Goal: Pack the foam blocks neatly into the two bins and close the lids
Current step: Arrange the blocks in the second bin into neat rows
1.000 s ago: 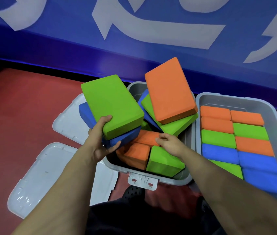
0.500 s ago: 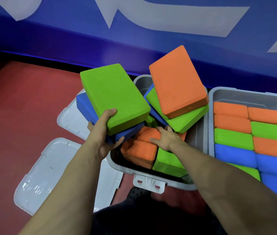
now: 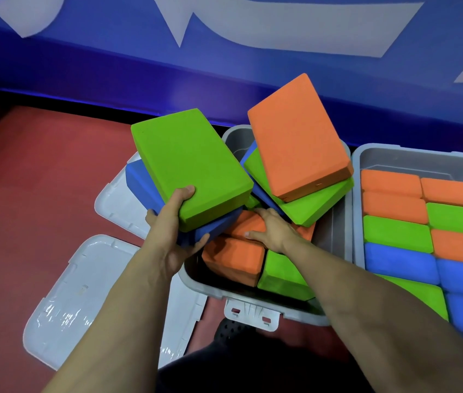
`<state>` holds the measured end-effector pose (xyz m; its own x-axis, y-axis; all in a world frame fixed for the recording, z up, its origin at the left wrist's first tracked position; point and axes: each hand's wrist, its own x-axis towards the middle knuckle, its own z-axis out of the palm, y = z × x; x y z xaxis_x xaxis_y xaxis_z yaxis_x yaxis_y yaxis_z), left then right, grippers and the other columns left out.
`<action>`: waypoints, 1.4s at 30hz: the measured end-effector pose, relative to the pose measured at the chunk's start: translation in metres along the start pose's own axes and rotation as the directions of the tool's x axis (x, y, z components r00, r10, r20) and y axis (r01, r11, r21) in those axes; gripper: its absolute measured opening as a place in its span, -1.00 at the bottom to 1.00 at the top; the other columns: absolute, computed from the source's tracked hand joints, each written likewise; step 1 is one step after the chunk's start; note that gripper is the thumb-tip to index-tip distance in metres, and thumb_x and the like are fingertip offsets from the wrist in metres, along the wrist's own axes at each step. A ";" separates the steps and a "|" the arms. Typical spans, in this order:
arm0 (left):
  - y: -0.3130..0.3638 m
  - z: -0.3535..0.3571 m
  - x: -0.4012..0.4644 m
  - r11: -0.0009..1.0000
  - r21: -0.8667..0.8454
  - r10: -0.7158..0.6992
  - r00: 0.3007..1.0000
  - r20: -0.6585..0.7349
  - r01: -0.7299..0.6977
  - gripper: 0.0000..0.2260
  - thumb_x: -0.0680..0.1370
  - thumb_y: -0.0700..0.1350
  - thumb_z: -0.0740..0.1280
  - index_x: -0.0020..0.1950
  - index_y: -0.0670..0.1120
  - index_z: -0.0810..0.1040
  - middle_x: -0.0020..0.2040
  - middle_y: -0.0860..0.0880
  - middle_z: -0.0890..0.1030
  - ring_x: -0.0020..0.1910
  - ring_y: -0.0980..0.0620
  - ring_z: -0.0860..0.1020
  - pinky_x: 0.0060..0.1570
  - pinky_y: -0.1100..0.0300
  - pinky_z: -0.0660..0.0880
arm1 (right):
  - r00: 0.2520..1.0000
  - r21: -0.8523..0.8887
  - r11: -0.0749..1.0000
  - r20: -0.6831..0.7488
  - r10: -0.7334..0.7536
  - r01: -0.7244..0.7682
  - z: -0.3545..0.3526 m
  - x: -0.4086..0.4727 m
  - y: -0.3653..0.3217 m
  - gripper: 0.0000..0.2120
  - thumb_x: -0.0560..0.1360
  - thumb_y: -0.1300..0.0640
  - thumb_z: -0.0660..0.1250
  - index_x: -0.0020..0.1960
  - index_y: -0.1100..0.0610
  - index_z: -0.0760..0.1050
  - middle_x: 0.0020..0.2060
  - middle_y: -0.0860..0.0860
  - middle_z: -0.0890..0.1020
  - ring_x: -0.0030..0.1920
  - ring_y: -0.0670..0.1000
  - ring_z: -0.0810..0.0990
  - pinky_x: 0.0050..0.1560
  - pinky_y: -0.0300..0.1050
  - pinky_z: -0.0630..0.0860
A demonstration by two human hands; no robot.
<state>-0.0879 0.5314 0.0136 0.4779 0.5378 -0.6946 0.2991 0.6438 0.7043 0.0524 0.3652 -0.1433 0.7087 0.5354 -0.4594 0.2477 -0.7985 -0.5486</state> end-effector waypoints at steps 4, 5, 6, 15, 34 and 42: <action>0.000 -0.002 0.002 1.000 0.001 0.007 1.000 -0.006 -0.007 -0.29 0.35 0.10 0.59 0.43 0.12 0.37 0.33 -0.04 0.47 0.15 -0.06 0.55 -0.20 -0.04 0.62 | 1.000 -0.026 1.000 0.012 -0.006 0.007 0.010 0.007 -0.017 -0.20 0.48 -0.24 0.44 0.60 -0.04 0.21 0.50 0.08 0.29 0.47 0.16 0.39 0.42 0.05 0.36; 0.000 -0.002 0.002 1.000 -0.001 0.006 1.000 -0.008 -0.006 -0.28 0.34 0.10 0.59 0.43 0.12 0.36 0.33 -0.04 0.47 0.15 -0.06 0.56 -0.20 -0.05 0.62 | 1.000 -0.041 0.999 0.021 0.005 -0.004 0.013 0.007 -0.019 -0.19 0.50 -0.24 0.42 0.62 -0.05 0.18 0.53 0.09 0.25 0.49 0.17 0.36 0.42 0.05 0.33; 0.000 -0.003 0.003 1.000 -0.002 0.005 1.000 -0.009 -0.005 -0.27 0.34 0.10 0.59 0.43 0.12 0.35 0.32 -0.03 0.47 0.15 -0.06 0.56 -0.20 -0.04 0.62 | 1.000 -0.048 0.999 0.027 0.016 -0.014 0.014 0.008 -0.020 -0.18 0.50 -0.26 0.41 0.63 -0.05 0.15 0.56 0.09 0.21 0.51 0.18 0.33 0.43 0.05 0.32; 0.007 0.000 0.000 1.000 -0.024 0.007 1.000 0.016 -0.007 -0.23 0.33 0.09 0.59 0.46 0.14 0.32 0.33 -0.03 0.48 0.15 -0.06 0.57 -0.19 -0.06 0.62 | 0.998 0.016 0.999 0.042 -0.051 0.051 -0.004 -0.021 -0.004 -0.04 0.46 -0.25 0.46 0.66 -0.02 0.02 0.64 0.06 0.09 0.60 0.09 0.16 0.57 0.06 0.19; 0.026 0.031 -0.043 0.998 -0.041 0.051 0.957 0.286 -0.041 -0.36 0.35 0.12 0.56 0.40 0.10 0.47 0.40 -0.07 0.48 0.26 -0.08 0.57 -0.17 -0.02 0.63 | 0.995 0.881 0.470 -0.086 0.058 0.048 -0.137 -0.163 -0.087 -0.57 0.47 -0.28 0.38 0.26 -0.12 0.52 0.20 -0.21 0.56 0.30 0.05 0.54 0.27 0.13 0.54; 0.025 0.018 -0.034 0.999 0.040 -0.019 0.943 0.332 0.006 -0.39 0.37 0.12 0.55 0.39 0.07 0.50 0.41 -0.12 0.47 0.30 -0.10 0.54 -0.12 -0.02 0.63 | 0.994 0.866 0.497 -0.008 0.112 -0.049 -0.133 -0.145 -0.102 -0.55 0.39 -0.36 0.43 0.16 -0.13 0.54 0.10 -0.23 0.58 0.22 0.10 0.57 0.25 0.21 0.56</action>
<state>-0.0824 0.5193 0.0575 0.7194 0.3139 -0.6197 0.3347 0.6251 0.7051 0.0122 0.3325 0.0728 0.7372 0.4404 -0.5124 -0.4838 -0.1853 -0.8553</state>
